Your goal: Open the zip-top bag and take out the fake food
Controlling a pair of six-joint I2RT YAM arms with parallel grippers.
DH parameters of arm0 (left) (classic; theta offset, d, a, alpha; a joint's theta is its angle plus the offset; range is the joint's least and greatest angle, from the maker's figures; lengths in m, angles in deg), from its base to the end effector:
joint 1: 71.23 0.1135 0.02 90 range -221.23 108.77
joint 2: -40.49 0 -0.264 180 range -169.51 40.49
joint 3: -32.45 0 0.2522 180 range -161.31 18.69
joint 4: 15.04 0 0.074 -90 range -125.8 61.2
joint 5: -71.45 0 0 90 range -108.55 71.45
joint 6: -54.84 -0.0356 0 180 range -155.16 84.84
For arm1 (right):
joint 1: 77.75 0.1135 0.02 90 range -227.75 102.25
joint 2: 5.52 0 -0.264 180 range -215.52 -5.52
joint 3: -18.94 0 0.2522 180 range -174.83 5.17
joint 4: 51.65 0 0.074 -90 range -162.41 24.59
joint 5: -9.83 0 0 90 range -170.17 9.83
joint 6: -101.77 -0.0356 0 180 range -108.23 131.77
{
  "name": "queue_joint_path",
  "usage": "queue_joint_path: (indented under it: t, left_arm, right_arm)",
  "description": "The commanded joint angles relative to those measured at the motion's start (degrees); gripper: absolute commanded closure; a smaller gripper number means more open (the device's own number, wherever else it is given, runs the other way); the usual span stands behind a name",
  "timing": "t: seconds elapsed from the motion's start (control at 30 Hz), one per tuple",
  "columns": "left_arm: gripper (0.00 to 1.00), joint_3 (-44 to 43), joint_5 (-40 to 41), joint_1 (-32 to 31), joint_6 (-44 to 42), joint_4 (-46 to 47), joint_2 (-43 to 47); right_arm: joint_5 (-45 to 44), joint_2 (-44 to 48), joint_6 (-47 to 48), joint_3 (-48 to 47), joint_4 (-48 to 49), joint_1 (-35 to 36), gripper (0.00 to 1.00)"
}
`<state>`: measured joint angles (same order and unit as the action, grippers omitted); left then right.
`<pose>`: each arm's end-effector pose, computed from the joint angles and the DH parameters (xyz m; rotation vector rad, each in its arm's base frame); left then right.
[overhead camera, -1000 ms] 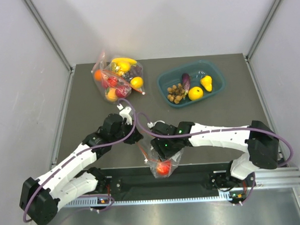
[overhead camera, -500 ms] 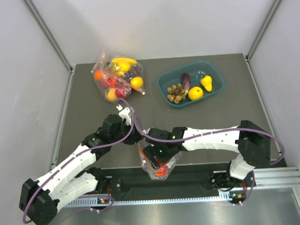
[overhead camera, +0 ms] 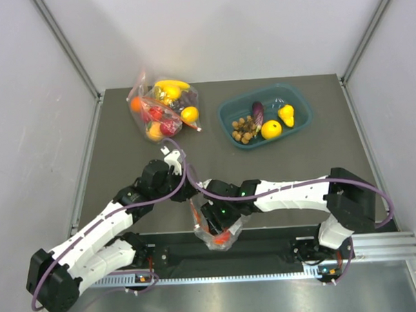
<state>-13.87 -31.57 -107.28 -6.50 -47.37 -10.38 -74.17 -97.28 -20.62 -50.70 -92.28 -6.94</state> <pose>0.1503 -0.1193 0.2331 0.2834 2.3212 -0.8496 0.0990 0.2957 0.1851 -0.9748 2.6874 0.6361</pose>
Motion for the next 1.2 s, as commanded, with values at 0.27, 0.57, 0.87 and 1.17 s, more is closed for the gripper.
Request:
queue_joint_path:
  t: [0.27, 0.57, 0.87, 1.17]
  left_arm:
    - [1.0, -1.0, 1.9, 0.2, -1.3, 2.6, -1.2]
    - [1.0, -3.0, 1.1, 0.2, -2.8, 3.6, -3.4]
    - [1.0, -3.7, 3.3, 0.3, -2.6, 6.8, -6.7]
    - [1.0, -9.9, 4.9, 6.3, -5.9, 5.5, -15.5]
  right_arm:
    - [-5.2, 8.3, -3.2, 1.0, -6.6, -0.1, 0.73]
    - [-18.2, 13.7, -5.0, -4.6, -10.0, -8.0, 0.72]
    - [-19.9, 10.8, -3.6, -11.3, -5.3, -14.7, 0.73]
    - [-11.5, 14.9, -4.0, -14.6, -3.6, -19.6, 0.73]
